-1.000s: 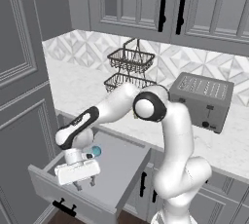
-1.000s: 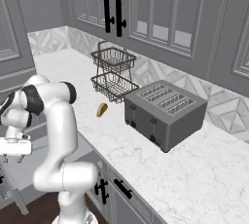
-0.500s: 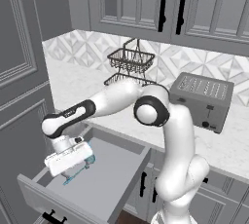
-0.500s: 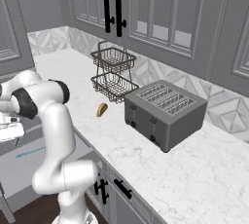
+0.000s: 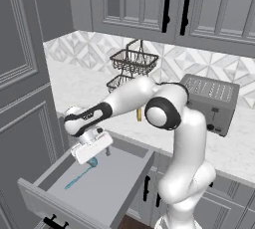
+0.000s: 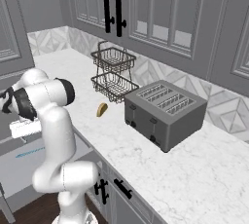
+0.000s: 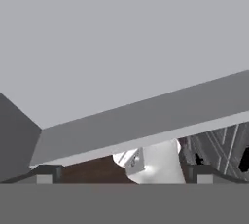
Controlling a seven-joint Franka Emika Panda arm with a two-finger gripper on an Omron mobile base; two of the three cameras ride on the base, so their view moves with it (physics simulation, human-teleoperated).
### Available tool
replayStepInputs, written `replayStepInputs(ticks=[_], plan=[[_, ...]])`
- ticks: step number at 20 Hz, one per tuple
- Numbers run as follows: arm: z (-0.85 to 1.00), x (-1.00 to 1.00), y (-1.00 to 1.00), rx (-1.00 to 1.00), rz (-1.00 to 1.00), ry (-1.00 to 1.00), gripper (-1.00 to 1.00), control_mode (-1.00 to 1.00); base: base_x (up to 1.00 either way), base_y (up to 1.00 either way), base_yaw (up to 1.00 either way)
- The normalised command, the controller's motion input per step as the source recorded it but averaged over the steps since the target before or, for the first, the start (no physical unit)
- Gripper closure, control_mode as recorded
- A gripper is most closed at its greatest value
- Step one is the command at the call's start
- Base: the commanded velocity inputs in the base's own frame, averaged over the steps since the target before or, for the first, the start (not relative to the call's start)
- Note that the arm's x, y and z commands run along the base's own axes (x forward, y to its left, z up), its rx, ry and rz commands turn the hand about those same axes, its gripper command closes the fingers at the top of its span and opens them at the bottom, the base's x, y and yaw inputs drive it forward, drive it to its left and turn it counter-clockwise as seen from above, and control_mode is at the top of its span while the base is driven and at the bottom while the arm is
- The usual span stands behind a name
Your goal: Pick the ladle from the drawer and place it on the counter.
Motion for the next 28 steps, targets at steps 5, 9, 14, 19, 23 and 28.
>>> replayStepInputs(ticks=[5,9,14,19,23,28], plan=[[-0.49,0.65,0.0,0.0,0.06,-0.13,-1.0,-1.0,0.0,0.0,0.0],[-0.35,0.48,0.01,0.06,0.09,-0.11,-1.0,-1.0,0.0,0.0,0.0],[-0.41,0.25,0.07,0.09,0.08,-0.12,-1.0,-1.0,0.0,0.0,0.0],[-0.3,0.11,0.12,0.07,0.03,-0.1,-1.0,-1.0,0.0,0.0,0.0],[-0.24,0.29,0.18,0.07,0.03,-0.07,-1.0,-1.0,0.0,0.0,0.0],[-0.34,0.33,0.1,0.05,0.04,-0.06,-1.0,-1.0,0.0,0.0,0.0]])
